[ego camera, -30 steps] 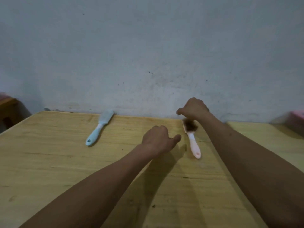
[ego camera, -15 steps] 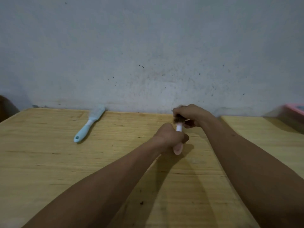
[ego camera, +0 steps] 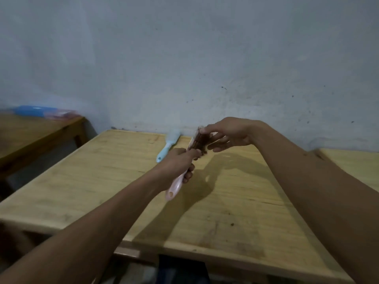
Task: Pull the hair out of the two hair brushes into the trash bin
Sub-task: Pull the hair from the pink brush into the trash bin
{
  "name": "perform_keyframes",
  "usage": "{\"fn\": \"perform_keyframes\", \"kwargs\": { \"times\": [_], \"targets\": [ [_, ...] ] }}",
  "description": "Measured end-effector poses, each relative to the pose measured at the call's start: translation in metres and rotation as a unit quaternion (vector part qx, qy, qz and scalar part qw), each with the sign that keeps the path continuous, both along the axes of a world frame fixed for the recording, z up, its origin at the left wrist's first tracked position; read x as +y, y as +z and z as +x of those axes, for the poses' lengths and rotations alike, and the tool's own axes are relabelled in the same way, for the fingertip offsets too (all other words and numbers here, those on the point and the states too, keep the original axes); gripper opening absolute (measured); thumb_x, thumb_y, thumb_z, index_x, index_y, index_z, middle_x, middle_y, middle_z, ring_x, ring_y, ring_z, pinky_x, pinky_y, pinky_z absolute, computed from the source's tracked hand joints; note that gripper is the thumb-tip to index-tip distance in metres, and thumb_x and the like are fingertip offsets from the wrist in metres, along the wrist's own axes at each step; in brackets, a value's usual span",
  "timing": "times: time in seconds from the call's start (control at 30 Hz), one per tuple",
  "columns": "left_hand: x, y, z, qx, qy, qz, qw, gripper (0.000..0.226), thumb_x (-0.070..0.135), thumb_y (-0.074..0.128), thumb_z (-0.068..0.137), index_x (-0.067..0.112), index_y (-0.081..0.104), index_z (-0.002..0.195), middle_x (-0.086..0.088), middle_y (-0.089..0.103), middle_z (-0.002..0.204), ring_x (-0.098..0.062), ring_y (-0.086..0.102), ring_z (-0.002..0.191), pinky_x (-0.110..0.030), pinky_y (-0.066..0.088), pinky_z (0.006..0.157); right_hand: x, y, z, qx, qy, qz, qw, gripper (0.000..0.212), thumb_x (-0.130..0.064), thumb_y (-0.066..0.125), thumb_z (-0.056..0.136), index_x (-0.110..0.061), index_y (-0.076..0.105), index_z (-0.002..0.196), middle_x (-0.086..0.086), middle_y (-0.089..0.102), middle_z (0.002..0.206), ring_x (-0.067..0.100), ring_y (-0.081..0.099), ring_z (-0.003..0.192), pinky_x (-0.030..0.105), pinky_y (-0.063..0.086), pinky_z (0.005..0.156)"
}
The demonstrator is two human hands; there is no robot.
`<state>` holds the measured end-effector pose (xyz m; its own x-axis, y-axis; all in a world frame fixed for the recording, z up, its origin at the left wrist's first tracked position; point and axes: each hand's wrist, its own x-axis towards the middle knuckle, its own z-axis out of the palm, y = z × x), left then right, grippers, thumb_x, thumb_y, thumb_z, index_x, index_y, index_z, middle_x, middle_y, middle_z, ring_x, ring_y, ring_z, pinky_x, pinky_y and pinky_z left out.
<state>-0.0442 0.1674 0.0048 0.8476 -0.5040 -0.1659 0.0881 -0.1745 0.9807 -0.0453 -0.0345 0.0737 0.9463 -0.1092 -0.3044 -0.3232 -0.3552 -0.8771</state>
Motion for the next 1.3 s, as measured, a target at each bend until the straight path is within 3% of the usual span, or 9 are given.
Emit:
{"fn": "perform_keyframes", "kwargs": {
  "times": [0.13,0.23,0.37,0.67,0.8,1.0,1.07,1.17,1.3],
  "targets": [
    [0.066,0.006,-0.002,-0.010,0.027,-0.011,1.000,0.027,0.033,0.060,0.097,0.006,0.057,0.098,-0.007,0.044,0.068,-0.019,0.039,0.048,-0.030,0.029,0.050,0.054,0.005,0.014,-0.071,0.020,0.024,0.997,0.037,-0.012,0.082,0.086,0.007,0.070,0.115,0.025,0.074,0.114,0.027,0.077,0.090,0.034,0.065,0.075],
    [0.110,0.011,-0.004,-0.023,0.075,-0.012,0.997,0.046,0.052,0.062,0.091,0.006,0.062,0.097,-0.011,0.044,0.073,-0.021,0.041,0.050,-0.030,0.031,0.049,0.100,0.006,0.024,-0.114,0.037,0.038,0.992,0.019,0.006,0.077,0.084,0.011,0.072,0.102,0.027,0.074,0.104,0.028,0.076,0.082,0.031,0.066,0.070],
    [0.168,0.014,-0.009,-0.041,0.150,0.034,0.987,0.069,0.069,0.060,0.085,0.002,0.067,0.101,-0.009,0.053,0.067,-0.023,0.049,0.051,-0.031,0.040,0.049,0.163,0.004,0.036,-0.141,0.075,0.052,0.986,0.013,0.009,0.078,0.082,0.008,0.072,0.093,0.025,0.074,0.093,0.024,0.076,0.071,0.026,0.064,0.063],
    [0.297,-0.013,-0.047,-0.065,0.280,0.072,0.955,0.058,0.060,0.058,0.093,0.002,0.064,0.099,-0.006,0.043,0.063,-0.015,0.039,0.042,-0.025,0.029,0.041,0.313,-0.028,0.048,-0.140,0.206,0.066,0.966,0.012,0.013,0.075,0.082,0.004,0.072,0.075,0.012,0.072,0.062,0.024,0.071,0.064,0.028,0.066,0.065],
    [0.351,-0.035,-0.076,-0.042,0.317,0.085,0.944,0.052,0.059,0.058,0.093,0.007,0.063,0.091,-0.004,0.046,0.058,-0.014,0.041,0.039,-0.024,0.033,0.037,0.375,-0.056,0.038,-0.124,0.259,0.063,0.956,0.007,0.011,0.076,0.083,0.006,0.073,0.079,0.015,0.072,0.066,0.022,0.072,0.062,0.027,0.065,0.063],
    [0.408,-0.086,-0.127,0.026,0.428,0.059,0.902,0.047,0.057,0.063,0.091,0.010,0.063,0.086,-0.005,0.040,0.058,-0.014,0.033,0.040,-0.020,0.024,0.040,0.451,-0.105,0.013,-0.091,0.324,0.031,0.941,0.002,-0.002,0.077,0.088,-0.002,0.076,0.086,0.011,0.077,0.071,0.017,0.076,0.067,0.031,0.065,0.073],
    [0.421,-0.106,-0.145,0.054,0.460,0.056,0.884,0.055,0.057,0.063,0.091,0.003,0.065,0.088,-0.003,0.041,0.055,-0.013,0.033,0.037,-0.019,0.024,0.040,0.470,-0.117,0.007,-0.078,0.335,0.023,0.939,0.006,-0.003,0.077,0.088,-0.003,0.077,0.083,0.012,0.078,0.073,0.019,0.076,0.069,0.036,0.066,0.079],
    [0.437,-0.134,-0.169,0.095,0.497,0.046,0.861,0.067,0.058,0.060,0.092,-0.008,0.062,0.101,-0.004,0.041,0.053,-0.015,0.034,0.037,-0.020,0.026,0.039,0.494,-0.130,0.000,-0.076,0.328,0.002,0.942,0.010,-0.007,0.075,0.090,-0.006,0.078,0.080,0.012,0.079,0.077,0.017,0.077,0.070,0.035,0.066,0.077],
    [0.458,-0.165,-0.204,0.131,0.562,0.057,0.814,0.054,0.052,0.055,0.098,-0.001,0.059,0.090,-0.007,0.043,0.054,-0.014,0.038,0.034,-0.021,0.029,0.037,0.503,-0.122,0.017,-0.101,0.271,-0.034,0.957,0.012,-0.010,0.069,0.095,-0.003,0.077,0.091,0.015,0.080,0.089,0.017,0.075,0.073,0.030,0.065,0.073]
  ]
}}
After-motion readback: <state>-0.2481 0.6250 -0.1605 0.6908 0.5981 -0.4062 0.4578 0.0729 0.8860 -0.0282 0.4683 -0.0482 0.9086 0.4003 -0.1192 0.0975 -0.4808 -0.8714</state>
